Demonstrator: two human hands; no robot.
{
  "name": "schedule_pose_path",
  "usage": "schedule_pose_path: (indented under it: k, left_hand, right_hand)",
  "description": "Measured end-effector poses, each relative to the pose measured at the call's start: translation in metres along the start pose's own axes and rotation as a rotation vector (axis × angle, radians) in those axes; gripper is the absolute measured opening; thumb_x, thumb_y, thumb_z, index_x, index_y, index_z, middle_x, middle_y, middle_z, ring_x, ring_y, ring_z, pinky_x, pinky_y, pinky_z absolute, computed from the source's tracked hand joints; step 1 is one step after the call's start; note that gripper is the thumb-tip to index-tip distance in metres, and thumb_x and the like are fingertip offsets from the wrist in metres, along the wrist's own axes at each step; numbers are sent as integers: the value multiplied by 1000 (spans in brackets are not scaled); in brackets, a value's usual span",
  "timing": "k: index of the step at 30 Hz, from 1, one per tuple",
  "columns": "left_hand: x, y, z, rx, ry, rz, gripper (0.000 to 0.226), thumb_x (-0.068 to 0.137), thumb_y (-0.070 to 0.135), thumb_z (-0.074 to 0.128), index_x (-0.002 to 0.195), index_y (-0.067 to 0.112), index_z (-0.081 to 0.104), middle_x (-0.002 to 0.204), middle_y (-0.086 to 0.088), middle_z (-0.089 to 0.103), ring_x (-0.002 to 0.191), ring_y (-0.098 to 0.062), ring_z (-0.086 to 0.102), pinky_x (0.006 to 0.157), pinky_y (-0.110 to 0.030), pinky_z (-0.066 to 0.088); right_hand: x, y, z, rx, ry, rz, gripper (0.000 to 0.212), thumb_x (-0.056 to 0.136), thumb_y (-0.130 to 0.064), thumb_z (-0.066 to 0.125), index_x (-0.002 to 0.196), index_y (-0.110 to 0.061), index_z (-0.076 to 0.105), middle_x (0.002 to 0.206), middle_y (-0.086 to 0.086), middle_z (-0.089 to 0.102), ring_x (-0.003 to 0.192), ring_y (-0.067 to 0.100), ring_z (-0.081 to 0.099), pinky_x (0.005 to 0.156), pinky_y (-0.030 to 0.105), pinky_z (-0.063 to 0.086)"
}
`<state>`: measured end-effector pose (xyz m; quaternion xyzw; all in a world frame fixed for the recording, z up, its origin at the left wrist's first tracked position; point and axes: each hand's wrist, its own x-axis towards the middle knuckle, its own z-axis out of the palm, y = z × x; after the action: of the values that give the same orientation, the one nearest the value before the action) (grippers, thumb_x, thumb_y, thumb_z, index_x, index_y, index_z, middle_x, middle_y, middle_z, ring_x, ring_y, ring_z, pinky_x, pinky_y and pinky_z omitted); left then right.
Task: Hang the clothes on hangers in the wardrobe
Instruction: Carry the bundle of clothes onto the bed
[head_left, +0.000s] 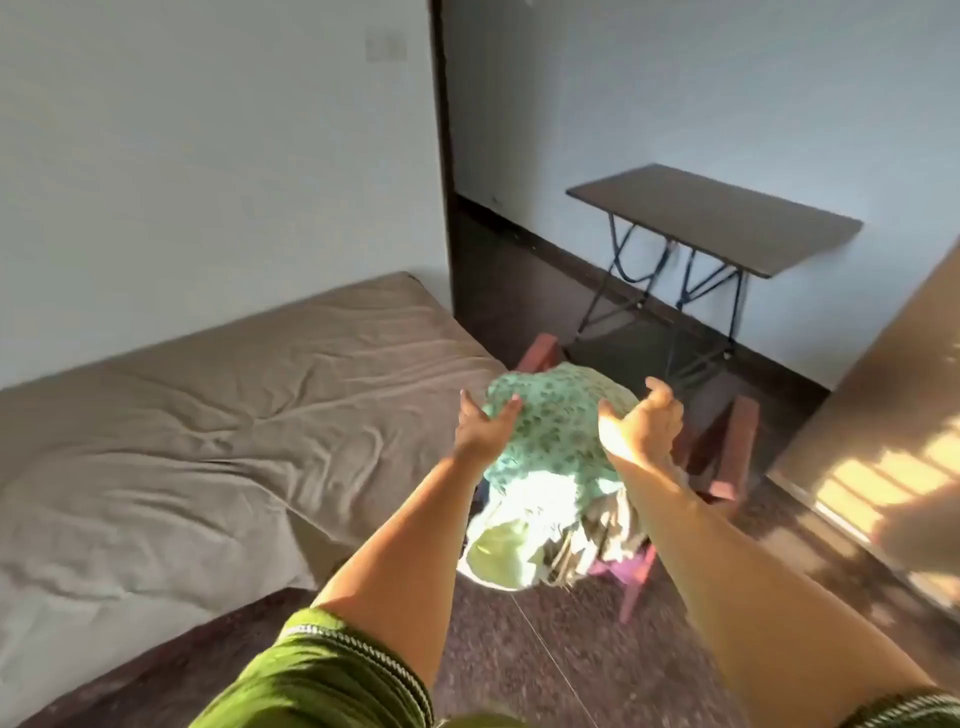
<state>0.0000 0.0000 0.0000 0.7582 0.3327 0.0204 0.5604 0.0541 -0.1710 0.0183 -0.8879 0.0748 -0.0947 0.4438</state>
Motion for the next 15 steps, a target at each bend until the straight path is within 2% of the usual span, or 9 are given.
schedule_pose_path:
  k: [1,3,5,7,10,13,15]
  left_hand:
    - [-1,-3,6,95,-63,13,113,75,74,56,155,17,-1,157,-14,26,142,-31,30,118,-39,25]
    - [-4,-7,12,401,-160,20,103,78,77,51,155,19,13,154,-15,31,141,-36,30,117,-42,24]
    - [-6,-8,11,521,-168,49,102,75,79,53,153,22,21,155,-14,29,142,-37,26,119,-44,20]
    - [-5,-1,8,473,-138,33,113,64,85,58,152,26,20,156,-15,25,143,-38,22,117,-48,20]
    - [-1,3,11,408,-146,-7,130,52,85,66,152,20,16,153,-14,24,143,-37,21,116,-50,25]
    - [-8,3,16,27,-200,-14,146,33,66,89,149,24,11,147,-6,33,137,-31,35,111,-48,37]
    - [-7,4,15,-19,-144,-23,139,39,55,92,148,19,14,143,-7,37,134,-31,38,111,-46,37]
  right_hand:
    - [-2,10,-5,7,-24,137,75,79,-34,75,139,-9,37,135,22,41,126,39,39,106,46,33]
    - [-8,25,-16,-18,-126,331,89,77,-52,73,142,-6,33,140,21,38,131,38,38,108,44,34]
    - [-10,36,-23,-47,-227,363,100,75,-64,68,144,-3,30,142,20,35,131,38,38,107,44,35]
    - [-5,34,-30,-179,-260,399,112,67,-79,61,143,-3,31,141,20,37,131,37,38,108,45,35]
    - [1,23,-24,-318,-349,479,126,52,-96,48,138,-4,41,135,16,48,127,34,42,107,44,35]
    - [-2,23,-5,-250,-351,584,153,22,-102,50,142,-8,34,136,17,41,117,30,50,99,43,46]
    - [-2,23,4,-250,-354,607,161,14,-102,49,143,-8,31,135,17,41,119,32,49,99,44,46]
